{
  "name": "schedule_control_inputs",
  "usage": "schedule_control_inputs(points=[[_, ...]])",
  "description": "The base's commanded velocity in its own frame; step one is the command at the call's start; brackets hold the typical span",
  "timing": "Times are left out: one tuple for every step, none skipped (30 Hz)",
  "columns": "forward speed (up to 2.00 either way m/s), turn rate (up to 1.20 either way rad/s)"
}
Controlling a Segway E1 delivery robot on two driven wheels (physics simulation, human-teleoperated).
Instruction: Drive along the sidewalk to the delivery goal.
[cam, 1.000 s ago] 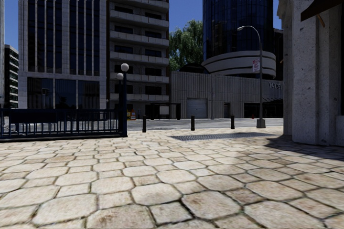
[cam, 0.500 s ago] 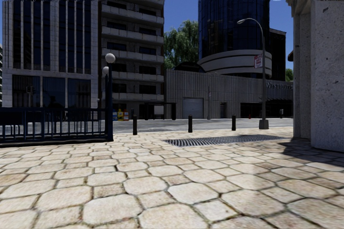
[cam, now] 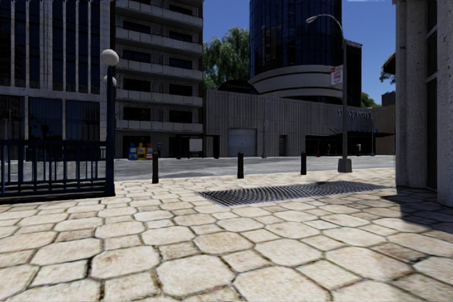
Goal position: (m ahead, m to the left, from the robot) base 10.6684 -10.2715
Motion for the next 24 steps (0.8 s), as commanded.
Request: schedule_control_inputs(points=[[2.0, -0.28], [2.0, -0.28], [2.0, -0.28], [2.0, -0.28], [2.0, -0.3], [2.0, -0.35], [2.0, -0.39], [2.0, -0.4], [2.0, -0.41], [2.0, -0.41], [2.0, -0.41], [2.0, -0.43], [2.0, -0.45], [2.0, -0.48], [2.0, -0.49], [2.0, -0.5], [2.0, -0.5], [2.0, -0.5], [2.0, -0.5], [2.0, -0.5], [2.0, -0.5], [2.0, -0.5], [2.0, -0.5], [2.0, -0.5]])
